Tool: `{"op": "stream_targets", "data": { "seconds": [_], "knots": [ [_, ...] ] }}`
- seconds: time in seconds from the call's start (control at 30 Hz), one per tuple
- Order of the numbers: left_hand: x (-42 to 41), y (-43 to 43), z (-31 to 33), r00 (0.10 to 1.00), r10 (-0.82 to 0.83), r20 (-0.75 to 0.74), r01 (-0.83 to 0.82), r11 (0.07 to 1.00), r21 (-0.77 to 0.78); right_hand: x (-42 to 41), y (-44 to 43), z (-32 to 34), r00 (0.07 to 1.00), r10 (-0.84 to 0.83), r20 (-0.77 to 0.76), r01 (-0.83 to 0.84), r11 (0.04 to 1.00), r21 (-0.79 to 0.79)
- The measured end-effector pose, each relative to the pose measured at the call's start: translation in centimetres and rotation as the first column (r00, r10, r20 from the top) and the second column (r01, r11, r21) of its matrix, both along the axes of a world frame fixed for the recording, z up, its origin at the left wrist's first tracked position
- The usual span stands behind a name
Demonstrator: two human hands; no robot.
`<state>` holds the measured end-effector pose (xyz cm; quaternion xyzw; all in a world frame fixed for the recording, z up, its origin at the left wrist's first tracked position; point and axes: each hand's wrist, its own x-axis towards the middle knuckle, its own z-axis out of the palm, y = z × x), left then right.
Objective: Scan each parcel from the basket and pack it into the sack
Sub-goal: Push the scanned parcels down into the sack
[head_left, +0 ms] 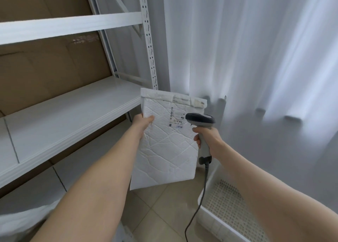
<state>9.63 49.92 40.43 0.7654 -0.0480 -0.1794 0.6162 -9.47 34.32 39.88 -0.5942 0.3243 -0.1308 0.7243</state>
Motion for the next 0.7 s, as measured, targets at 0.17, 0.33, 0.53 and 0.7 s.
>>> {"op": "stream_targets", "data": {
  "seconds": [0.17, 0.33, 0.53, 0.7],
  "knots": [
    [-2.8, 1.5, 0.3, 0.988, 0.15, 0.038, -0.151, 0.988, 0.019, -1.5, 1.3, 0.6, 0.997, 0.077, -0.018, -0.076, 0.996, 0.042],
    [-6.1, 2.7, 0.7, 0.974, 0.221, 0.038, -0.221, 0.975, -0.001, -4.3, 2.5, 0.8, 0.993, 0.109, -0.035, -0.105, 0.99, 0.09],
    [-9.8, 4.7, 1.6, 0.958, 0.281, 0.061, -0.281, 0.96, -0.01, -6.8, 3.6, 1.3, 0.99, 0.143, -0.015, -0.14, 0.984, 0.112],
    [-12.4, 6.9, 2.5, 0.941, 0.332, 0.06, -0.332, 0.943, -0.015, -8.2, 5.0, 1.4, 0.983, 0.183, -0.005, -0.182, 0.978, 0.099]
  ]
}}
